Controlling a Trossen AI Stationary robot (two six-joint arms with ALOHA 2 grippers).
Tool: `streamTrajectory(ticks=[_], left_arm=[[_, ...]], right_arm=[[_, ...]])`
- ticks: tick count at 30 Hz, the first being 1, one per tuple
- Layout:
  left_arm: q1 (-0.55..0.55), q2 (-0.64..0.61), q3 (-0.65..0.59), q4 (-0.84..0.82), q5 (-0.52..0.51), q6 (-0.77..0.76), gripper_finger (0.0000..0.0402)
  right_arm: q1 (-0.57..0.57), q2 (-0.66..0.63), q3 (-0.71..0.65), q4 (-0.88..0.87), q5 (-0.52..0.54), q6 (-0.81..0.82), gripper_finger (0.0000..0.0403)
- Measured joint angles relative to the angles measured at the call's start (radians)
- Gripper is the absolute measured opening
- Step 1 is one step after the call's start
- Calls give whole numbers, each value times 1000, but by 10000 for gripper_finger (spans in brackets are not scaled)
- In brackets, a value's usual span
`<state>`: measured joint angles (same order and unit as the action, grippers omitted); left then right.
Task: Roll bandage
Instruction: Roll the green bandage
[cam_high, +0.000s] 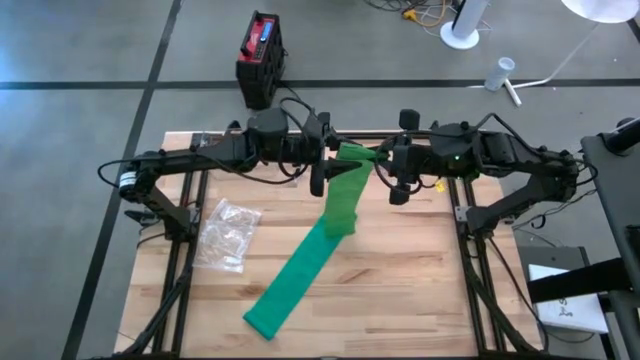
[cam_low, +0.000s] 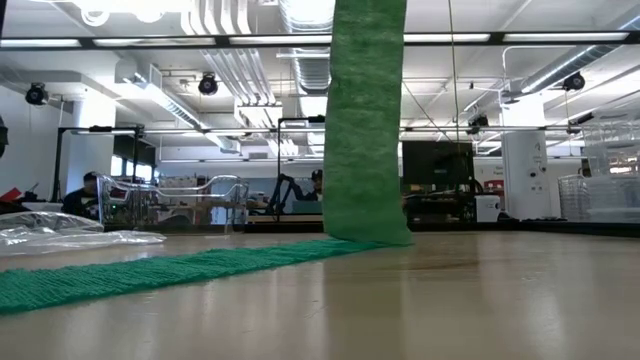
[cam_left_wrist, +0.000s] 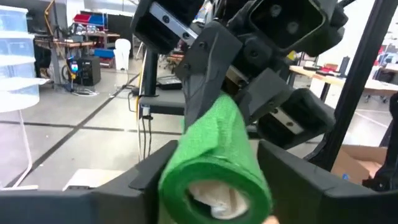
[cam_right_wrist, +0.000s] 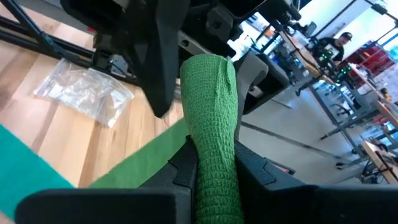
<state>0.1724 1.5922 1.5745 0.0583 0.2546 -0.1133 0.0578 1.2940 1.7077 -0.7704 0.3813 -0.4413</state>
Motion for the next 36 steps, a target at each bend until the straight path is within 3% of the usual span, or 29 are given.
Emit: streamTrajectory(ticks=[8,11,16,22,28,36], left_arm=[[14,-3,0,-24,22,83,32],[14,-6,0,-24,42,119,29],[11,-17,0,-26,55,218,48],[-7,-18,0,-47,52,378,32],[-20,-18,0,-46,52,461,39],[-26,-20,0,-46,46,550,37]], right_arm=[[0,5,0,-3,-17,71,90],[0,2,0,-4,-37,135,121],[-11,-31,19,-9,-192,231,185],[-59,-79,22,-9,-217,330,244],[-93,-69,12,-5,-398,426,262],[-107,-33,-5,-9,-418,513,244]])
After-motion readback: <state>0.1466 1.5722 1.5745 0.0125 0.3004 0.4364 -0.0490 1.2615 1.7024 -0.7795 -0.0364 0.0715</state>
